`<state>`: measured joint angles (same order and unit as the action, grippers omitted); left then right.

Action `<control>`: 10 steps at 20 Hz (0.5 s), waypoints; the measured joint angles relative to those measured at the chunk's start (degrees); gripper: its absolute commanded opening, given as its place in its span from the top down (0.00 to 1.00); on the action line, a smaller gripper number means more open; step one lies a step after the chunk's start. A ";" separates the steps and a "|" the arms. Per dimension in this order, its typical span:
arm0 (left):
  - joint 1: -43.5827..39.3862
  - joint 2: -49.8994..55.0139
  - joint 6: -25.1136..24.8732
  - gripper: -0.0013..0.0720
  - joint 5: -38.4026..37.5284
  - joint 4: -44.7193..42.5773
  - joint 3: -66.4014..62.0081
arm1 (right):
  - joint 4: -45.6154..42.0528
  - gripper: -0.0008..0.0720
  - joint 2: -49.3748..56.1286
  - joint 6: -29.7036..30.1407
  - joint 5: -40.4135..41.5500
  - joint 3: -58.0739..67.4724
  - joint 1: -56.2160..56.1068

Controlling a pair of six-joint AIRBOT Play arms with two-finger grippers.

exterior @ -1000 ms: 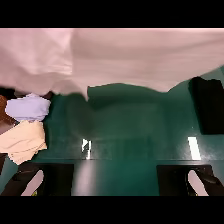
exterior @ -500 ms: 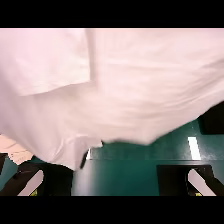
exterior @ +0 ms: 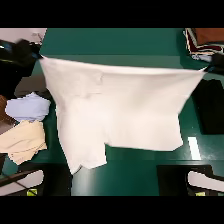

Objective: Fold the shirts.

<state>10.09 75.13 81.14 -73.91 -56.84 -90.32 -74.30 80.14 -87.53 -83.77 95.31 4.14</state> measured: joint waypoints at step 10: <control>-4.74 16.00 -7.15 0.95 16.17 -1.11 1.25 | -0.35 0.96 18.10 0.00 6.93 8.24 -0.92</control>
<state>5.34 91.13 74.00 -57.74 -57.95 -89.08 -74.65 98.24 -87.53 -76.84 103.55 3.22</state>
